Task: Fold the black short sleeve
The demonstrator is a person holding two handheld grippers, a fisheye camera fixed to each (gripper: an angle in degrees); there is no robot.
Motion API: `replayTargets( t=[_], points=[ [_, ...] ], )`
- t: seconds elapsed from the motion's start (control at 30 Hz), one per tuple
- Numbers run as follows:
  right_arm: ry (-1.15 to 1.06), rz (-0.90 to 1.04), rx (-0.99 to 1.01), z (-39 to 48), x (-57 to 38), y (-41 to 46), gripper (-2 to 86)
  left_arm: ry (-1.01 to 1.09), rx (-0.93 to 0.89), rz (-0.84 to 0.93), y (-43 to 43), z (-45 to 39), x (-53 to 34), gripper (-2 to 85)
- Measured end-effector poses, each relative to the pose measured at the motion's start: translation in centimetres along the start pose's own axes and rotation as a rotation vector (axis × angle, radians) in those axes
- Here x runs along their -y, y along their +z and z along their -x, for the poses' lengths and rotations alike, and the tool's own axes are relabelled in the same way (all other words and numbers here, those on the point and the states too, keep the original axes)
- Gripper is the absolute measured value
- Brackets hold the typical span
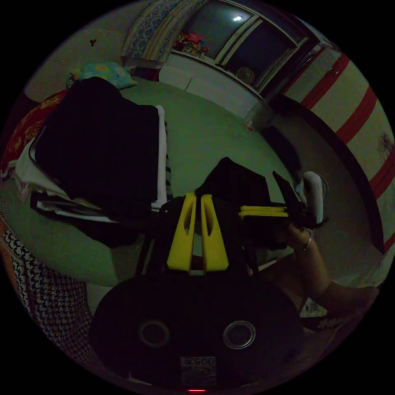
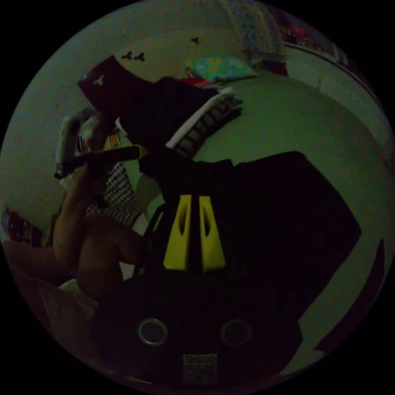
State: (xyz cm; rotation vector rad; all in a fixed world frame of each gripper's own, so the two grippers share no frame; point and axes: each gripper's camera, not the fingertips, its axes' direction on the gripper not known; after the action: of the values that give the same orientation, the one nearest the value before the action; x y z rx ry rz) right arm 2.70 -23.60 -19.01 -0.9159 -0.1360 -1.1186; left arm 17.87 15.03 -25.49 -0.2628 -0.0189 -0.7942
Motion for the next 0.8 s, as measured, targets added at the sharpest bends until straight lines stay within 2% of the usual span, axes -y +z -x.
replayTargets(
  t=[0.1, 0.17, 0.3, 0.43, 0.57, 0.6, 0.7, 0.73, 0.8],
  points=[
    [0.092, -0.163, -0.013, -1.6, -0.9, -3.5, -1.1, -0.027, -0.027, -0.036, -1.2, 0.2, -0.4, 1.0],
    [0.179, -0.259, 0.057, -3.3, -1.9, -5.8, -1.3, -0.028, -0.078, -0.059, -1.7, 0.2, -0.6, 1.0],
    [0.219, -0.261, -0.011, -4.2, -2.7, -7.0, -1.3, 0.042, -0.178, -0.090, -2.3, -1.0, -0.9, 0.9],
    [0.259, -0.277, -0.030, -4.9, -3.4, -7.8, -1.3, 0.061, -0.203, -0.082, -2.5, -2.1, -1.2, 0.6],
    [0.338, -0.322, -0.208, -5.4, -4.4, -9.4, -1.4, 0.017, -0.231, -0.114, -2.9, -2.5, -1.7, 0.0],
    [0.348, -0.331, -0.233, -5.5, -4.6, -9.7, -1.4, -0.027, -0.178, -0.136, -3.2, -2.4, -2.0, -0.2],
    [0.414, -0.372, -0.135, -6.6, -5.6, -11.0, -1.4, -0.053, -0.096, -0.176, -3.8, -2.9, -2.5, -0.3],
    [0.434, -0.395, -0.070, -6.9, -6.0, -11.4, -1.4, -0.054, -0.120, -0.181, -3.7, -3.2, -2.7, -0.1],
    [0.424, -0.404, -0.074, -6.5, -6.2, -11.7, -1.4, -0.027, -0.171, -0.156, -3.2, -3.9, -2.8, 0.5]
  ],
)
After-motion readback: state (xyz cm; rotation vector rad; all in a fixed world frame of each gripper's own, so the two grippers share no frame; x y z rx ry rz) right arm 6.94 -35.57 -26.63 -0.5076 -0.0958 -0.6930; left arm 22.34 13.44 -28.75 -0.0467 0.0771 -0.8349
